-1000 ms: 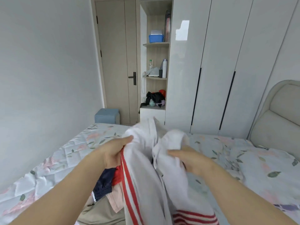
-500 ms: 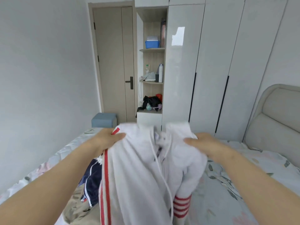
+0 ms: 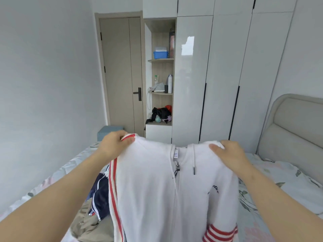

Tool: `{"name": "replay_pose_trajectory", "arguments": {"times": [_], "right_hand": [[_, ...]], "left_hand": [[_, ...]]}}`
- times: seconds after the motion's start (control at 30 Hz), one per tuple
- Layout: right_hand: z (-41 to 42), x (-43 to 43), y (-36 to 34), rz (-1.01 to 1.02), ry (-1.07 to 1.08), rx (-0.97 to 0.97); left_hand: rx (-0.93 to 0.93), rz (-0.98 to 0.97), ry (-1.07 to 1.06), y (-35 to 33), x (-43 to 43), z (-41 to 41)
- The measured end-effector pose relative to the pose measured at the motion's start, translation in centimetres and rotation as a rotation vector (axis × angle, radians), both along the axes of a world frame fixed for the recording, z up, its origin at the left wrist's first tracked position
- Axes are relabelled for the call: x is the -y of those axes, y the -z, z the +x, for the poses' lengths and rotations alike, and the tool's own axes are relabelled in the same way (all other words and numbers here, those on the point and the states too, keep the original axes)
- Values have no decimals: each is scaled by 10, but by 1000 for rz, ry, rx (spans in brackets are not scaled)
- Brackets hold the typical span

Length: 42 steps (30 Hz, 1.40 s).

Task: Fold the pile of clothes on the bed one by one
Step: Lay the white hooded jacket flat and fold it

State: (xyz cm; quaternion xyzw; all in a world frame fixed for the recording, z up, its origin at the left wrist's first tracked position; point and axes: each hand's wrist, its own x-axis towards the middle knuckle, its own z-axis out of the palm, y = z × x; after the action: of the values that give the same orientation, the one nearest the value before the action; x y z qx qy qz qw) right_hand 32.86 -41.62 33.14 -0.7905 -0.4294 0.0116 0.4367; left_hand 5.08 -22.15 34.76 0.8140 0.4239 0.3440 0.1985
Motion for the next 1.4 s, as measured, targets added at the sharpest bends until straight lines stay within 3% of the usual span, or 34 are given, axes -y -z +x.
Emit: {"name": "replay_pose_trajectory", "arguments": {"times": [0.1, 0.17, 0.27, 0.33, 0.4, 0.43, 0.5, 0.63, 0.73, 0.83, 1.03, 1.23, 1.4], "right_hand": [[-13, 14, -17, 39, -52, 23], [-20, 28, -25, -155, -142, 86], [-33, 51, -25, -426, -188, 277], [-44, 64, -22, -524, -33, 459], [-59, 79, -24, -620, 203, 649], [-66, 85, -24, -623, 284, 626], [-78, 96, -24, -518, 348, 373], [-106, 119, -28, 142, 257, -421], [-134, 135, -39, 461, 162, -658], [-155, 153, -57, 598, 174, -555], [-165, 183, -83, 774, 243, -202], [-147, 200, -66, 713, 374, -6], [-110, 205, -20, 625, 454, -7]], "left_hand": [[-243, 238, -218, -5, 3, -6], [-265, 135, -225, -6, 7, -12], [171, -338, 34, -1, 22, -23], [414, -663, 192, -1, 41, -32], [472, -770, 287, -3, 53, -38], [478, -779, 318, -6, 58, -40], [482, -771, 357, -12, 67, -45], [548, -790, 415, -25, 89, -58], [693, -889, 478, -36, 108, -66], [808, -879, 544, -49, 129, -71], [853, -651, 661, -72, 159, -75], [752, -518, 619, -56, 171, -53], [606, -543, 596, -17, 176, -21]]}}
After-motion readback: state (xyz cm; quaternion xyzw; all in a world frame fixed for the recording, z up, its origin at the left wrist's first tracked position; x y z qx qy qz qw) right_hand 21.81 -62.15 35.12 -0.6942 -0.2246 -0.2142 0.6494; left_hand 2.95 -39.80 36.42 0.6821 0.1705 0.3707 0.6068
